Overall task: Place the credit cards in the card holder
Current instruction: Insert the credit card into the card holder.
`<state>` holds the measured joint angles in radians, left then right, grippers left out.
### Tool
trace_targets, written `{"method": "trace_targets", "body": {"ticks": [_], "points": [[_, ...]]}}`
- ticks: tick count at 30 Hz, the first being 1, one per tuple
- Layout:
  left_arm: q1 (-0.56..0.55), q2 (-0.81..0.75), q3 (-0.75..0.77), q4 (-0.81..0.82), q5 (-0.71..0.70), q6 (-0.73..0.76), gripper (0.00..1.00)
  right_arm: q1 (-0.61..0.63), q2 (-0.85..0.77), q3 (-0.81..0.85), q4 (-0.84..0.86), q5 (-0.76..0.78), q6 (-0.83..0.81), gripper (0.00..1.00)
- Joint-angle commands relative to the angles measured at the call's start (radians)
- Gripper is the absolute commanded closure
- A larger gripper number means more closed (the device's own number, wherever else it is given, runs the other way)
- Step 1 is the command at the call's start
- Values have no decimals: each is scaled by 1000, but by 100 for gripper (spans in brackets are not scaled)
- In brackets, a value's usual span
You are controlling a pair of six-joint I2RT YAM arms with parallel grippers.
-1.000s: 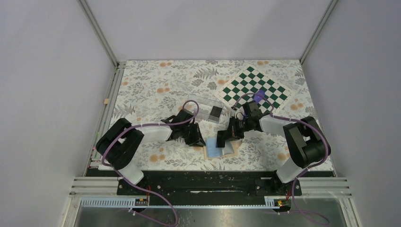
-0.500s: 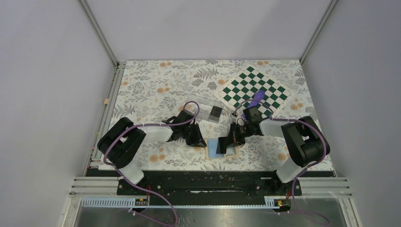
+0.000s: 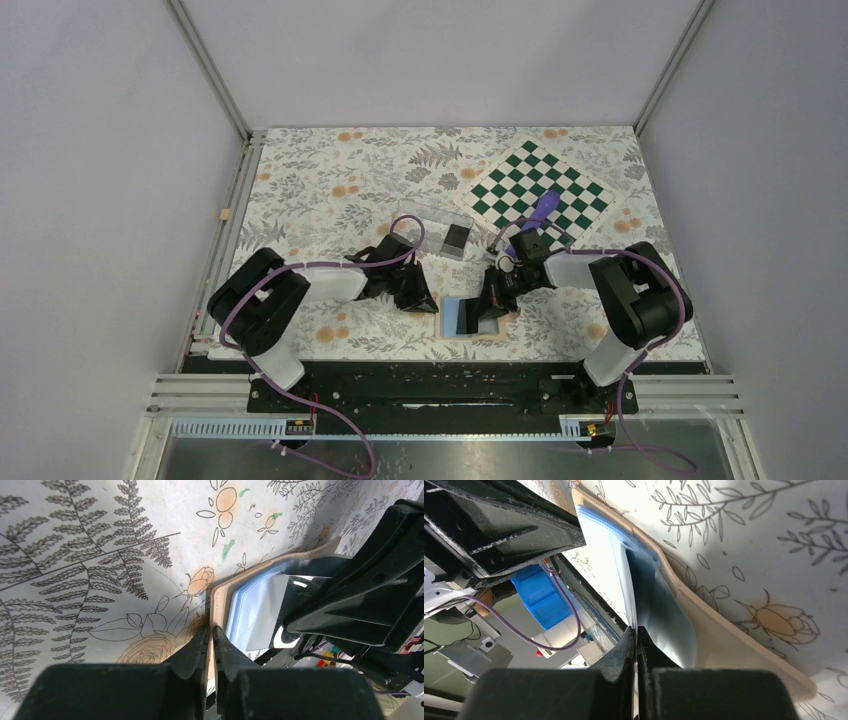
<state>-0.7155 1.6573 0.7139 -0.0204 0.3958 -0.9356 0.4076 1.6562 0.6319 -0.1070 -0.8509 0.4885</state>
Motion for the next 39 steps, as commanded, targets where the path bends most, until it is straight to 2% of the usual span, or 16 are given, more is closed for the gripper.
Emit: {"method": "trace_targets", "body": {"ticks": [1,6,7,9,12,21,39], "points": [[-15,41,8,-75,-46,33,93,36,47,55,-104,54,-34,100],[-18,49,26,-91,-47,40,93,52,52,84,-143,82,-49,100],[-20,49,29,-93,-46,40,93,54,49,89,-151,90,-50,97],[-21,46,27,-94,-48,37,93,56,35,98,-181,119,-57,83],[-21,34,23,-97,-51,32,93,62,-5,116,-241,178,-71,71],[-43,35,33,-99,-51,21,99,89,-31,180,-364,294,-83,54],[-65,61,46,-68,-31,-6,100,176,25,238,-304,242,-12,54]]}}
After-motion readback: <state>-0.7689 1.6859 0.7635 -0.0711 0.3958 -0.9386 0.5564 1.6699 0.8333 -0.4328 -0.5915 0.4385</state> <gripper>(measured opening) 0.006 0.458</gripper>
